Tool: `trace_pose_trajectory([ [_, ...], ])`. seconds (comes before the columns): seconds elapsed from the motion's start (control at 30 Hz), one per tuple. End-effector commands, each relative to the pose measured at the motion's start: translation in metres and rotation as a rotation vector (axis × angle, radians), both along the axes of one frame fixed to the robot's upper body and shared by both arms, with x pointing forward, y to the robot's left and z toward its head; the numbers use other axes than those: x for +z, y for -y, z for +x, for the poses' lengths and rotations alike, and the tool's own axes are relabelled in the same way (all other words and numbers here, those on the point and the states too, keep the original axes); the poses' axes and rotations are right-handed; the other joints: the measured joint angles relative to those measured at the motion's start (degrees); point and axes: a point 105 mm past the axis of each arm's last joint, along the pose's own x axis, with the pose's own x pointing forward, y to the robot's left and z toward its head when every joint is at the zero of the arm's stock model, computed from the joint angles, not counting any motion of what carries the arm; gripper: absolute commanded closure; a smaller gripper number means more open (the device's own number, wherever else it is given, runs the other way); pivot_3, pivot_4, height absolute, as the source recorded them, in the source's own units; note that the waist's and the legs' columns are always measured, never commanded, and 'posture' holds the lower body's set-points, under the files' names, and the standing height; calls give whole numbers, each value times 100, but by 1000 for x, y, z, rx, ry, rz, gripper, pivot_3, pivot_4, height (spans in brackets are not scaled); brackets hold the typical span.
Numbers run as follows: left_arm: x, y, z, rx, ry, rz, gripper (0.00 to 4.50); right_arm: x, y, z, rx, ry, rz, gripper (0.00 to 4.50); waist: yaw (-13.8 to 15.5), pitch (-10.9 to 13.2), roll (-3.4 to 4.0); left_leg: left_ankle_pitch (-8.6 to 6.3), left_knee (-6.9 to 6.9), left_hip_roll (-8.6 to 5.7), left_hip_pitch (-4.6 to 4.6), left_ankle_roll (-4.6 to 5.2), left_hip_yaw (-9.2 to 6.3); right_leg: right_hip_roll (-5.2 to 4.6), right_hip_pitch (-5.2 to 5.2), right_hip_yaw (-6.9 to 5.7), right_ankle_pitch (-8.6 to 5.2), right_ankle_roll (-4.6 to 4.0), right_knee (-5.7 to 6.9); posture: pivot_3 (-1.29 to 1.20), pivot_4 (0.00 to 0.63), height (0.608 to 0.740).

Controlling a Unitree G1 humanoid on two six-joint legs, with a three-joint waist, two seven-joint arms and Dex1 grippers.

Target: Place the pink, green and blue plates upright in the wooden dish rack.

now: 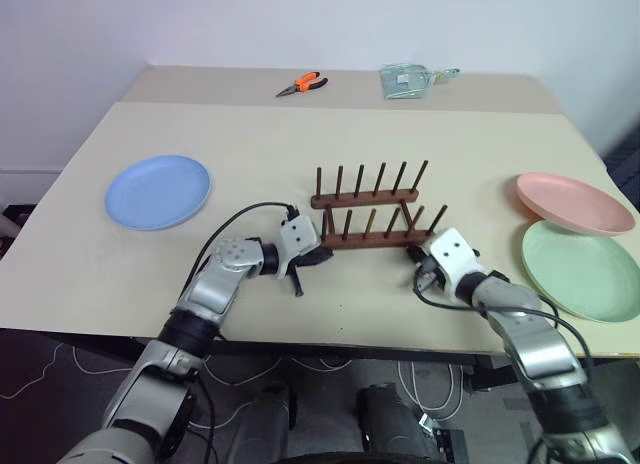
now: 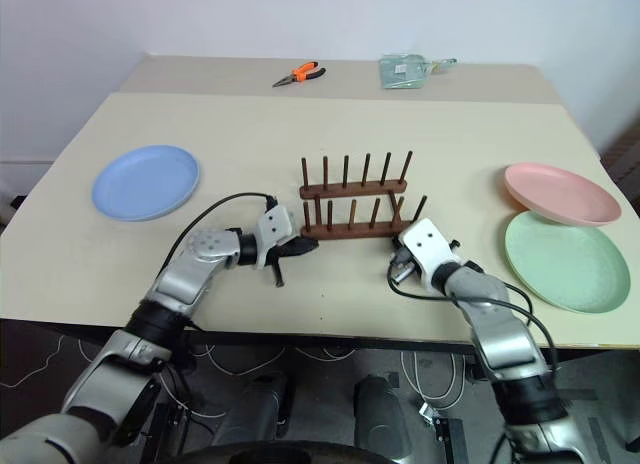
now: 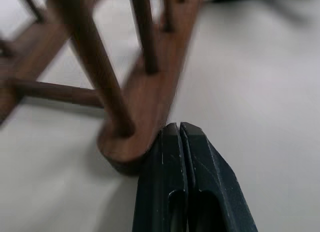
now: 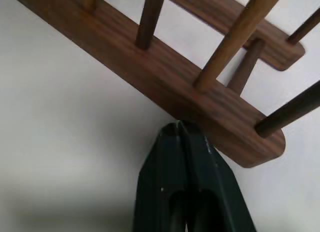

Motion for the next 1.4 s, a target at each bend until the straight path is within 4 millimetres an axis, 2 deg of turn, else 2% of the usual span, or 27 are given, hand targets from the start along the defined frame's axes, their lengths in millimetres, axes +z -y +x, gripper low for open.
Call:
trace_pose_trajectory([
  [0.03,-22,-23,19,164,-25,75,4455,-6,11,17,-90,10,-28,4500,-29,-5,-3,0,-6,0,24,0,0,1,20,0,-3,4,-1,0,150,740],
  [0.1,-22,-28,28,210,-14,78,4455,-3,14,25,-108,31,-36,4500,-34,-7,0,-1,-15,1,61,-1,1,1,54,0,-9,12,-3,0,150,740],
  [0.27,-20,-30,35,235,4,76,4455,3,19,29,-113,49,-34,4500,-41,-8,1,-2,-17,1,61,-1,0,0,53,0,-8,23,-2,0,150,740],
  [0.33,-16,-29,33,210,31,67,4500,11,23,21,-83,56,-17,3966,-33,-8,1,-2,-19,1,61,-1,0,1,51,0,-3,33,-1,0,150,740],
  [0.4,-9,-29,32,194,68,51,4500,21,27,12,-47,74,-17,3223,-20,-8,1,-2,-20,-1,57,-1,0,0,51,0,-4,37,-2,0,150,740],
  [0.5,28,-29,29,158,160,-97,4500,56,47,-14,-27,154,-55,1678,-26,-3,7,-8,-26,-1,48,3,0,-1,40,0,-8,41,-3,0,150,740],
  [0.57,46,-23,18,76,178,-169,4500,69,67,-31,-59,155,-103,743,-27,4,20,-9,-28,0,17,5,0,-2,11,1,-8,41,-1,0,150,740],
  [0.63,53,-14,5,-16,155,-195,4500,70,84,-45,-98,119,-164,743,-8,4,20,-7,-12,0,-46,5,-1,-2,-55,0,-4,39,10,0,150,740],
  [0.77,56,3,-16,-164,131,-210,4500,74,107,-53,-222,129,-136,743,10,4,19,-7,-10,-1,-45,5,0,-2,-45,-1,-5,36,3,0,150,740],
  [0.83,55,10,-20,-193,110,-215,4500,73,113,-53,-253,134,-142,743,-4,4,19,-7,-10,0,-44,5,4,-3,-45,1,-12,23,1,0,150,740],
  [0.93,56,15,-20,-205,117,-216,4500,68,110,-52,-240,129,-165,743,-5,4,19,-7,-11,1,-43,5,5,-2,-47,0,-13,20,1,0,150,740],
  [1.0,56,16,-20,-208,113,-218,4500,71,112,-45,-255,155,-207,743,-5,4,19,-7,-11,1,-43,5,6,-2,-47,1,-13,21,1,0,150,740],
  [1.2,57,23,-30,-267,107,-213,4500,88,138,-21,-353,239,-357,743,2,6,21,-7,-10,-1,-44,5,9,-3,-49,2,-13,21,1,0,150,740],
  [1.3,63,30,-39,-301,112,-232,4500,93,156,-7,-357,222,-506,743,2,7,22,-7,-11,-2,-46,5,10,-5,-49,2,-10,26,-1,0,150,740],
  [1.4,64,32,-44,-305,114,-237,4500,95,173,-1,-364,182,-614,743,7,7,24,-7,-13,-2,-45,6,10,-5,-49,2,-11,25,-2,0,150,740],
])
